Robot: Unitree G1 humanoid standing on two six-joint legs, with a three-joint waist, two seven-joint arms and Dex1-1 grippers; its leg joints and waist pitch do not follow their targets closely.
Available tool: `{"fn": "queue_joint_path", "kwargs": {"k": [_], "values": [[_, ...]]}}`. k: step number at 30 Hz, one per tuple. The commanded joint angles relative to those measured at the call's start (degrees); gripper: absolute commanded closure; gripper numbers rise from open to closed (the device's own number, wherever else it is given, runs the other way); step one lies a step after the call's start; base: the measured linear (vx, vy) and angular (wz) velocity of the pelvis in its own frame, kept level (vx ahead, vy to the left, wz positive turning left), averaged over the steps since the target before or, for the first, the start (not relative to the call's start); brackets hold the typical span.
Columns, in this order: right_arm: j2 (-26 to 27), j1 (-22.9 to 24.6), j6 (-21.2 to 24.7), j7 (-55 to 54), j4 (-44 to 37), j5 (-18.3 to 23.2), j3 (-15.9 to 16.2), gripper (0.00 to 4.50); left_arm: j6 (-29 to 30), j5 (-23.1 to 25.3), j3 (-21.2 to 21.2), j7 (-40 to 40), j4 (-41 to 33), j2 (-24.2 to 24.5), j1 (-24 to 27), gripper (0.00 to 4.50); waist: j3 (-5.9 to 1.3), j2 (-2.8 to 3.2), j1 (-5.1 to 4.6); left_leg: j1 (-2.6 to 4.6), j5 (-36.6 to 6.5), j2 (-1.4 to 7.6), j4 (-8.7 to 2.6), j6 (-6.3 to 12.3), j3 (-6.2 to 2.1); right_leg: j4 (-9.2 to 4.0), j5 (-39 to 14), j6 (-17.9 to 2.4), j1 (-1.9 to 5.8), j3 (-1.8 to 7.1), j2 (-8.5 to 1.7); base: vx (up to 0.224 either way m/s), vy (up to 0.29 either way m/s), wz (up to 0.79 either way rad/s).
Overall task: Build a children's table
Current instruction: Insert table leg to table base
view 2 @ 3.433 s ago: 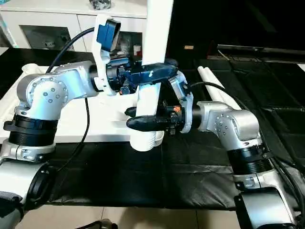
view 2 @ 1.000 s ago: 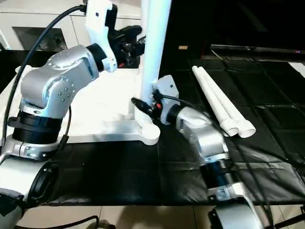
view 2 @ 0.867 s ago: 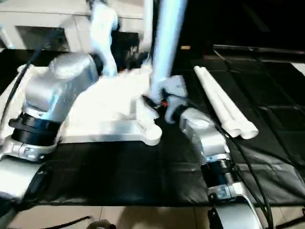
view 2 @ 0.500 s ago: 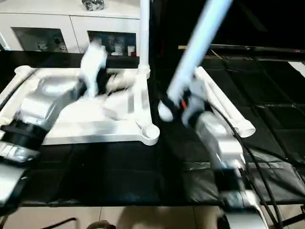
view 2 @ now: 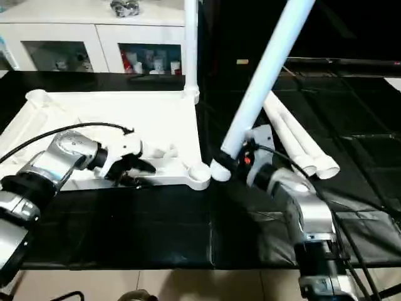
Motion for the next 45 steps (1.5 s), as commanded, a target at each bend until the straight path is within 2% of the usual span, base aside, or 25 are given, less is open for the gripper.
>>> {"fn": "queue_joint_path", "kwargs": {"k": [1,6,10,14,15,16,18,20,25,31,34,35,36,37,45], "values": [[-0.5,0.8,1.3,0.1,-2.2,0.8,0.5,2.57,-1.9,1.1,1.3,-0.1,3.1,-0.9,-1.8,2.57,-4.8,0.74,0.01,1.12,-11.8,3.34,-4.16,0.34,-1.6,-4.97,-16.3,-7.6,3.49,3.93,-6.37,0.0,0.0,0.0],[-0.5,1.3,1.0,0.2,-2.7,0.5,0.8,2.57,-2.0,-0.2,3.1,-1.6,4.8,-2.0,-2.2,2.98,-4.8,0.63,0.01,1.09,-11.4,3.18,-4.03,0.93,-1.47,-5.33,-18.2,-7.2,3.55,3.77,-6.47,0.0,0.0,0.0],[-0.6,1.4,1.6,0.3,-3.3,0.4,0.7,2.57,-2.6,0.0,3.7,-1.6,6.1,-2.7,-2.2,3.34,-4.82,0.68,-0.03,1.18,-11.6,3.42,-4.18,1.02,-1.61,-5.3,-18.9,-6.8,3.42,3.76,-6.41,0.0,0.0,0.0],[-0.8,1.4,1.8,0.5,-3.5,0.3,0.8,2.57,-4.5,0.7,4.5,0.4,8.3,-3.4,-2.4,3.45,-4.8,0.72,-0.07,1.13,-11.9,3.29,-4.15,1.04,-1.54,-5.41,-18.6,-6.7,3.38,3.75,-6.35,0.0,0.0,0.0],[-1.0,1.4,1.7,0.6,-3.4,0.3,0.8,2.57,-4.7,0.6,5.1,0.9,8.8,-3.8,-2.4,3.74,-4.83,0.68,-0.03,1.16,-11.8,3.3,-4.13,0.97,-1.54,-5.39,-18.6,-6.7,3.43,3.77,-6.43,0.0,0.0,0.0],[-1.1,1.3,1.6,0.6,-3.4,0.2,0.9,2.57,-4.9,0.7,5.5,1.3,9.1,-4.2,-2.3,3.81,-4.81,0.69,-0.01,1.09,-11.5,3.32,-4.13,1.09,-1.56,-5.38,-18.3,-6.8,3.47,3.78,-6.43,0.0,0.0,0.0],[-1.2,1.5,1.6,0.7,-3.6,0.2,1.0,2.57,-6.0,1.6,5.3,2.3,9.6,-4.7,-1.9,3.84,-4.82,0.87,0.05,1.14,-11.6,3.32,-4.09,1.23,-1.56,-5.42,-18.3,-6.8,3.41,3.75,-6.35,0.0,0.0,0.0],[-1.2,1.7,1.6,0.7,-3.8,0.1,1.1,2.57,-6.6,2.1,5.1,3.1,9.9,-5.0,-1.5,4.04,-4.89,0.71,0.04,1.05,-11.4,3.34,-4.13,1.34,-1.61,-5.35,-17.8,-6.6,3.56,3.73,-6.38,0.0,0.0,0.0],[-1.3,2.2,2.0,0.9,-4.7,0.1,1.2,2.57,-9.1,4.4,4.3,6.1,11.5,-5.6,-1.3,4.42,-4.82,0.76,-0.02,1.12,-11.7,3.33,-4.16,1.53,-1.59,-5.58,-18.6,-6.4,3.45,3.72,-6.36,0.0,0.0,0.0],[-1.6,2.0,2.0,1.1,-4.4,0.1,1.3,2.57,-10.1,5.5,4.7,6.4,12.4,-6.0,-1.3,4.5,-4.6,0.68,-0.08,1.26,-12.7,3.21,-4.25,1.43,-1.61,-6.09,-22.4,-5.1,3.39,3.57,-6.42,0.0,0.0,0.0],[-1.6,1.9,2.1,1.1,-4.4,0.1,1.4,2.57,-9.7,5.5,5.2,6.4,13.0,-6.3,-1.3,4.5,-4.68,0.66,-0.09,1.27,-12.5,3.31,-4.31,1.53,-1.66,-6.01,-22.1,-5.0,3.37,3.61,-6.4,0.0,0.0,0.0],[-1.6,1.8,2.1,1.1,-4.4,0.1,1.4,2.57,-9.6,5.4,5.3,6.3,13.0,-6.3,-1.4,4.22,-4.66,0.69,-0.14,1.34,-12.6,3.36,-4.31,1.58,-1.64,-5.98,-21.7,-5.3,3.27,3.61,-6.33,0.0,0.0,0.0],[-1.6,1.8,2.1,1.2,-4.4,0.1,1.5,2.57,-9.0,5.1,6.1,5.9,13.4,-6.6,-1.5,4.22,-4.68,0.63,-0.14,1.34,-12.6,3.3,-4.28,1.62,-1.62,-5.99,-21.6,-5.3,3.31,3.59,-6.37,0.0,0.0,0.0],[-1.7,1.7,2.0,1.2,-4.3,0.1,1.5,2.57,-8.8,5.0,6.5,5.7,13.5,-6.7,-1.6,3.94,-4.68,0.66,-0.13,1.29,-12.4,3.21,-4.24,1.7,-1.57,-5.97,-21.6,-5.4,3.35,3.58,-6.38,0.0,0.0,0.0],[-1.7,1.7,2.0,1.3,-4.3,0.1,1.7,2.57,-8.9,5.6,7.2,7.4,14.3,-6.9,-1.8,3.86,-4.78,0.64,-0.09,1.17,-11.8,3.33,-4.29,2.02,-1.66,-5.85,-20.6,-5.4,3.36,3.61,-6.4,0.0,0.0,0.0]]}}
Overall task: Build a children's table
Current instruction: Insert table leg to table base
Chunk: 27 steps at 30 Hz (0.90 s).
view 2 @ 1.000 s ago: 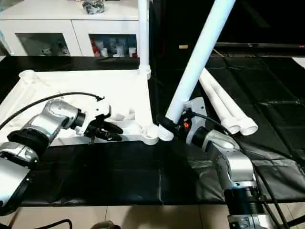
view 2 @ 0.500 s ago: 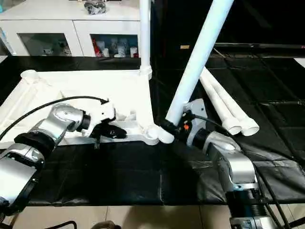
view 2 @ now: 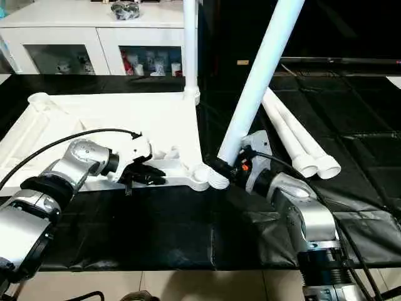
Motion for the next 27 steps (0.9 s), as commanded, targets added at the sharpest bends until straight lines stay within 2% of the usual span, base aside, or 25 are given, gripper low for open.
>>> {"fn": "queue_joint_path", "kwargs": {"k": [1,3,8,11,14,17,19,21,22,23,25,27], "values": [[-0.3,-0.5,0.3,0.6,-1.4,0.0,0.1,2.57,-0.1,0.3,0.6,1.1,0.3,0.0,-0.3,3.86,-4.51,0.14,-0.01,1.11,-11.7,3.38,-4.25,2.04,-1.64,-5.64,-20.1,-5.7,3.18,3.68,-6.47,0.0,0.0,0.0],[-0.4,-0.5,0.3,0.7,-1.4,0.1,0.1,2.57,-0.1,0.6,1.0,0.9,0.5,-0.1,-0.4,3.86,-4.45,0.21,-0.01,1.13,-12.1,3.42,-4.3,1.98,-1.67,-5.63,-19.9,-6.0,3.13,3.64,-6.4,0.0,0.0,0.0],[-0.4,-0.6,0.0,0.7,-1.2,0.1,0.2,2.57,0.9,0.8,1.5,-0.8,0.9,-0.3,-0.7,4.32,-4.4,0.2,-0.03,1.15,-12.3,3.36,-4.35,1.95,-1.66,-5.84,-21.2,-5.6,3.19,3.63,-6.47,0.0,0.0,0.0],[-0.4,-0.7,-0.1,0.8,-1.1,0.1,0.3,2.57,1.9,1.1,1.2,-2.2,1.1,-0.2,-0.7,4.44,-4.46,0.15,-0.11,1.06,-12.1,3.52,-4.45,1.9,-1.76,-5.57,-19.7,-6.1,3.3,3.67,-6.51,0.0,0.0,0.0],[-0.2,-1.0,-0.4,1.0,-0.9,-0.1,0.7,2.57,4.7,2.8,-0.3,-2.3,1.4,0.1,-0.6,4.48,-4.63,0.01,-0.17,0.93,-10.4,3.49,-4.32,2.45,-1.61,-5.16,-16.2,-7.3,3.41,3.77,-6.56,0.0,0.0,0.0],[0.1,-1.8,-0.2,1.0,-0.8,-0.3,1.1,2.57,9.8,3.0,0.4,0.6,1.8,-0.4,0.4,4.5,-4.51,-0.02,-0.18,0.97,-10.2,3.38,-4.26,2.69,-1.44,-5.24,-16.2,-7.8,3.42,3.76,-6.56,0.0,0.0,0.0],[0.3,-2.9,0.7,0.7,-1.2,-0.1,1.1,2.57,14.4,1.5,2.3,3.5,1.2,-1.4,1.0,4.5,-4.27,-0.29,-0.18,1.09,-10.7,3.25,-4.25,2.85,-1.4,-5.58,-19.5,-7.3,3.39,3.61,-6.6,0.0,0.0,0.0],[0.6,-3.9,1.4,0.7,-1.3,0.2,1.2,2.57,18.2,-1.1,4.3,2.8,-1.7,-2.6,2.4,4.5,-4.02,-0.27,-0.3,1.33,-11.9,3.17,-4.31,2.65,-1.39,-6.09,-23.6,-6.4,3.39,3.48,-6.69,0.0,0.0,0.0],[0.7,-4.2,1.3,0.7,-1.1,0.1,1.3,2.57,18.9,-1.9,4.9,2.6,-3.0,-3.0,3.0,4.5,-3.9,-0.57,-0.38,1.3,-12.0,3.06,-4.37,2.61,-1.46,-6.29,-25.9,-5.7,3.51,3.35,-6.75,0.0,0.0,0.0],[0.9,-4.7,0.9,0.9,-0.3,-0.3,1.7,2.57,18.9,-2.1,5.0,2.6,-5.4,-3.1,4.3,4.5,-3.81,-1.09,-0.61,1.55,-12.3,3.02,-4.46,2.69,-1.33,-6.76,-27.6,-4.8,3.29,3.3,-6.67,0.0,0.0,0.0],[1.1,-5.4,0.3,1.1,1.2,-0.9,2.2,2.57,18.2,-2.0,4.6,2.7,-8.1,-3.1,6.0,4.5,-3.92,-0.83,-0.81,1.76,-12.4,3.07,-4.58,2.62,-1.42,-6.8,-28.3,-4.4,3.3,3.28,-6.76,0.0,0.0,0.0],[1.3,-6.2,-0.4,1.1,3.0,-2.0,2.9,2.57,16.0,-1.2,3.6,2.3,-11.8,-2.6,8.4,4.5,-4.14,-1.28,-0.76,1.71,-11.3,3.28,-4.72,2.78,-1.46,-6.61,-27.1,-4.1,3.25,3.48,-6.86,0.0,0.0,0.0]]}}
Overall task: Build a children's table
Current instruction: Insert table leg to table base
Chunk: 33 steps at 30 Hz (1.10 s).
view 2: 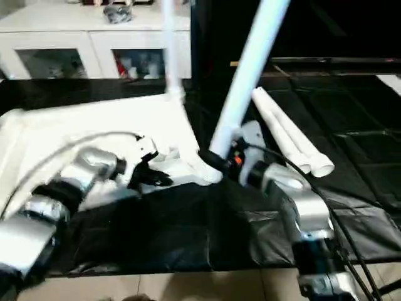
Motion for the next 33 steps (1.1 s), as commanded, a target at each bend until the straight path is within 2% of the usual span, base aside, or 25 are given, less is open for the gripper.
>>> {"fn": "queue_joint_path", "kwargs": {"k": [1,3,4,6,8,14,17,21,22,25,26,33], "values": [[0.3,-1.6,-1.5,0.0,2.6,-1.7,1.0,2.57,-1.7,1.8,-1.8,-0.4,-2.5,1.0,3.6,4.5,-3.92,-1.18,0.13,0.59,-10.9,3.24,-4.1,2.91,-1.47,-5.95,-26.4,-4.0,2.37,3.51,-6.58,0.0,0.0,0.0],[0.5,-2.2,-2.0,-0.1,4.1,-2.2,1.2,2.57,-3.6,2.2,-2.3,-1.0,-4.0,1.6,4.7,4.5,-3.98,-1.42,0.18,0.55,-10.3,3.41,-4.24,2.85,-1.5,-5.69,-25.0,-4.2,2.39,3.61,-6.66,0.0,0.0,0.0],[0.5,-2.8,-2.2,-0.2,5.3,-2.6,1.4,2.57,-3.0,2.0,-2.2,-1.4,-5.7,1.9,5.6,4.5,-4.0,-1.36,0.21,0.63,-10.3,3.54,-4.28,2.74,-1.5,-5.55,-24.1,-4.4,2.31,3.72,-6.62,0.0,0.0,0.0],[0.6,-3.8,-2.7,-0.6,7.6,-3.6,1.9,2.57,-1.9,1.7,-2.1,-1.9,-8.7,2.5,6.9,4.5,-4.14,-1.59,0.13,0.49,-9.4,3.73,-4.34,2.56,-1.54,-4.89,-21.5,-5.5,2.48,3.83,-6.76,0.0,0.0,0.0],[0.8,-4.8,-3.0,-0.3,9.6,-3.9,2.1,2.57,-0.7,2.3,-2.6,-1.8,-9.8,3.2,7.3,4.5,-4.12,-1.57,0.04,0.35,-8.4,3.5,-4.18,2.91,-1.3,-4.71,-19.8,-6.1,2.45,3.95,-6.65,0.0,0.0,0.0],[2.0,-6.6,-6.3,1.9,15.5,-4.9,3.0,2.57,0.0,2.1,-2.9,-3.1,-11.3,4.0,8.0,4.5,-4.02,-1.68,-0.3,0.38,-9.2,3.47,-4.24,2.67,-1.27,-4.85,-20.9,-6.0,2.51,3.92,-6.72,0.0,0.0,0.0],[2.4,-7.0,-7.1,2.4,17.4,-5.1,3.2,2.57,0.6,2.0,-3.3,-4.3,-13.6,4.7,8.7,4.5,-4.01,-1.63,-0.36,0.54,-9.4,3.69,-4.36,2.6,-1.31,-4.75,-20.0,-6.7,2.41,4.03,-6.72,0.0,0.0,0.0],[2.8,-7.5,-7.2,3.4,19.1,-5.0,3.3,2.57,1.1,2.0,-3.7,-4.8,-15.2,5.3,9.1,4.5,-3.93,-1.67,-0.36,0.67,-10.7,3.79,-4.48,2.16,-1.35,-4.75,-20.6,-6.9,2.36,4.05,-6.7,0.0,0.0,0.0],[3.0,-7.6,-7.2,3.6,19.4,-5.0,3.4,2.57,0.9,2.0,-3.9,-5.3,-15.5,5.5,9.1,4.5,-3.91,-1.51,-0.34,0.78,-11.3,3.75,-4.52,1.95,-1.37,-4.92,-21.4,-6.7,2.33,4.05,-6.75,0.0,0.0,0.0],[3.7,-8.3,-7.6,5.3,20.6,-5.2,4.3,2.57,1.4,2.0,-4.2,-5.7,-15.9,5.7,9.0,4.5,-3.91,-1.66,-0.5,0.8,-12.3,3.77,-4.61,1.51,-1.41,-4.97,-21.9,-6.7,2.39,4.02,-6.7,0.0,0.0,0.0],[3.9,-8.4,-7.6,6.0,20.7,-5.3,4.6,2.57,1.6,2.2,-4.2,-5.6,-16.0,5.7,8.9,4.5,-3.89,-1.94,-0.56,0.73,-12.4,3.71,-4.6,1.51,-1.38,-4.97,-22.1,-6.7,2.46,4.05,-6.72,0.0,0.0,0.0],[3.6,-8.2,-7.2,8.2,19.9,-5.9,6.0,2.57,1.8,2.6,-4.6,-5.4,-16.6,6.1,8.9,4.5,-3.91,-1.99,-0.44,0.76,-11.7,3.94,-4.7,1.66,-1.44,-4.8,-21.3,-6.8,2.34,4.11,-6.73,0.0,0.0,0.0]]}}
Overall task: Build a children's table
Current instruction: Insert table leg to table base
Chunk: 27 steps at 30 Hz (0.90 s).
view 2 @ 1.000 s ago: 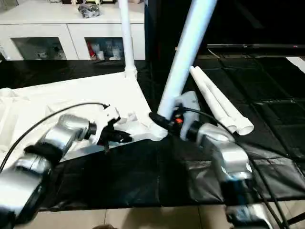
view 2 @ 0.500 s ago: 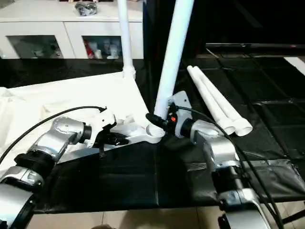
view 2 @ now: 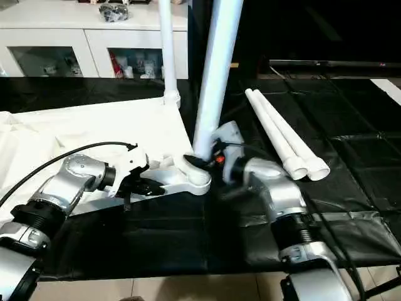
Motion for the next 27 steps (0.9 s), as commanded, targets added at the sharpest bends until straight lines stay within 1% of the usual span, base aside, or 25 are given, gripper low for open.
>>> {"fn": "queue_joint_path", "kwargs": {"k": [1,7,8,12,13,15,18,21,26,27], "values": [[0.0,0.3,0.7,0.5,1.1,-1.4,1.4,2.57,0.4,1.6,-2.4,-1.6,0.2,0.5,0.6,4.5,-3.45,-0.33,0.2,0.86,-12.0,3.89,-4.33,1.48,-1.52,-4.82,-21.2,-6.9,2.45,4.1,-6.76,0.0,0.0,0.0],[-0.3,0.1,0.0,0.9,2.0,-2.0,1.4,2.57,0.5,1.3,-2.4,-2.3,-0.2,1.1,0.7,4.5,-3.42,-0.48,0.19,0.91,-12.6,3.83,-4.34,1.17,-1.52,-4.95,-22.4,-6.7,2.44,4.14,-6.81,0.0,0.0,0.0],[-0.3,0.0,-0.2,0.9,2.4,-2.1,1.4,2.57,0.3,1.2,-2.5,-2.7,-0.4,1.2,0.7,4.5,-3.42,-0.53,0.17,0.8,-12.3,3.78,-4.33,1.24,-1.5,-4.93,-22.2,-6.7,2.48,4.14,-6.82,0.0,0.0,0.0],[-0.5,-0.5,-0.7,0.9,4.0,-2.6,1.4,2.57,0.4,1.0,-2.8,-4.7,-1.5,1.8,1.1,4.5,-3.37,-0.47,0.11,0.87,-12.4,3.8,-4.37,1.26,-1.51,-5.01,-22.3,-6.8,2.43,4.13,-6.79,0.0,0.0,0.0],[-0.8,-0.6,-0.5,1.0,4.2,-2.7,1.4,2.57,0.5,1.0,-2.9,-5.2,-1.9,2.1,1.2,4.5,-3.35,-0.48,0.12,0.74,-12.5,3.79,-4.4,1.33,-1.49,-4.95,-22.2,-6.9,2.48,4.14,-6.74,0.0,0.0,0.0],[-1.4,-0.5,0.4,2.1,3.8,-2.9,1.6,2.57,0.6,0.9,-3.1,-5.4,-2.1,2.5,1.2,4.5,-3.31,-0.34,0.1,0.9,-13.1,3.91,-4.46,1.13,-1.57,-4.94,-22.5,-6.9,2.37,4.12,-6.69,0.0,0.0,0.0],[-1.9,-0.2,0.9,2.9,3.4,-2.9,1.9,2.57,0.3,1.0,-3.0,-5.1,-1.6,2.6,1.0,4.5,-3.33,-0.39,0.18,0.91,-13.2,3.96,-4.48,1.02,-1.55,-4.91,-22.1,-7.0,2.42,4.18,-6.76,0.0,0.0,0.0],[-1.5,-0.4,0.3,2.9,4.4,-3.1,1.7,2.57,0.2,1.0,-2.9,-5.1,-1.3,2.5,0.6,4.5,-3.38,-0.44,0.24,0.87,-13.1,3.88,-4.43,0.94,-1.53,-4.93,-22.1,-7.1,2.45,4.19,-6.83,0.0,0.0,0.0],[0.3,-2.2,-0.7,2.4,7.8,-2.0,0.4,2.57,0.2,1.1,-3.3,-5.5,-1.8,2.6,0.4,4.5,-3.23,-0.06,0.09,1.01,-14.8,3.91,-4.52,0.51,-1.65,-5.17,-23.6,-7.2,2.31,4.12,-6.81,0.0,0.0,0.0],[0.4,-2.3,-0.7,2.4,8.0,-1.9,0.3,2.57,0.2,1.1,-3.3,-5.5,-1.9,2.6,0.4,4.5,-3.22,-0.12,0.03,1.01,-15.1,3.89,-4.53,0.43,-1.65,-5.18,-23.8,-7.2,2.3,4.11,-6.81,0.0,0.0,0.0]]}}
